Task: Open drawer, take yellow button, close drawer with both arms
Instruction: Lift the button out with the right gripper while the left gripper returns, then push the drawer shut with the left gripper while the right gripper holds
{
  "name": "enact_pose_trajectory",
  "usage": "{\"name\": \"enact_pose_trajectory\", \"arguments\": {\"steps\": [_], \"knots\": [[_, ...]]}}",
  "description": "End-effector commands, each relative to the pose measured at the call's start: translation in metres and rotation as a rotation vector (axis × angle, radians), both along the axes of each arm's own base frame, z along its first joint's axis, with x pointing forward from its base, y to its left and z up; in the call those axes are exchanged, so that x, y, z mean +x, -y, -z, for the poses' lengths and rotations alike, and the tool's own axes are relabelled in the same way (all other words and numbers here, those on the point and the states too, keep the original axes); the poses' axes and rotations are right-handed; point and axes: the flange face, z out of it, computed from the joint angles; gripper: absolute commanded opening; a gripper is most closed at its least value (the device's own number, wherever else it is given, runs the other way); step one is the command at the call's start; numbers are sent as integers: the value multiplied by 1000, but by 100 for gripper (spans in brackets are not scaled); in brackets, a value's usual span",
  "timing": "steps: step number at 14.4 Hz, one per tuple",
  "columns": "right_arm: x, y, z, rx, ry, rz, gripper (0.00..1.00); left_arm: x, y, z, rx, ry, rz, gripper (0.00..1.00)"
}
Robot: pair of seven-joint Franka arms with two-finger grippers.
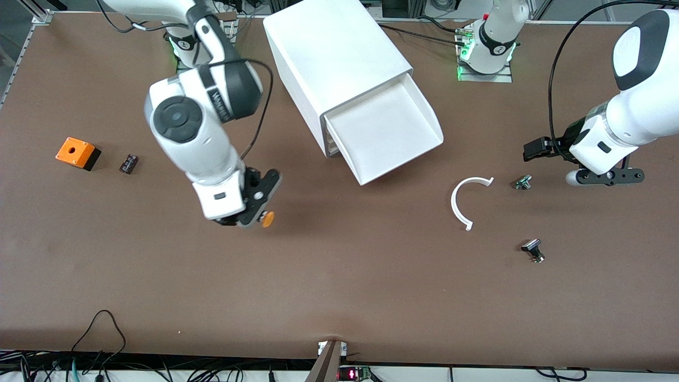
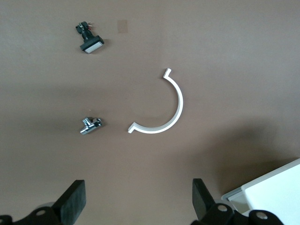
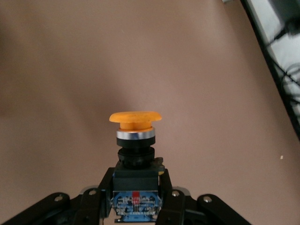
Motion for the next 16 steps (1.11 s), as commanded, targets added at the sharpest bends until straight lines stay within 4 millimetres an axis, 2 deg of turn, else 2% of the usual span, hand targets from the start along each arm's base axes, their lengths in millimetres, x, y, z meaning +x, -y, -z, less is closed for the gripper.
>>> {"name": "enact_pose_trajectory", "arguments": {"steps": [1, 2, 4, 5, 7, 9, 10, 12, 15, 16], "knots": [[2, 7, 37, 24, -17, 45, 26, 5, 30, 22, -2, -12, -105, 100], [0, -3, 54, 16, -34, 30, 26, 4, 41, 33, 9, -14, -156, 100], [-2, -8, 92, 62, -114, 80, 26, 4, 66, 62, 9, -2, -210, 100], [-5, -11, 108, 103, -161, 108, 26, 4, 75, 77, 8, 4, -237, 100], [-11, -10, 131, 114, -187, 122, 26, -6, 108, 97, 2, 25, -287, 100], [-22, -9, 173, 101, -221, 122, 26, -14, 130, 111, 4, 22, -362, 100], [-28, -13, 189, 99, -223, 106, 26, -17, 142, 114, 5, 17, -394, 100], [-38, -7, 219, 101, -197, 113, 26, -21, 166, 123, 7, 7, -455, 100], [-49, 0, 248, 105, -157, 119, 27, -38, 195, 141, 2, 5, -517, 100], [-51, 1, 252, 101, -161, 119, 34, -43, 200, 145, 5, -1, -534, 100]]}}
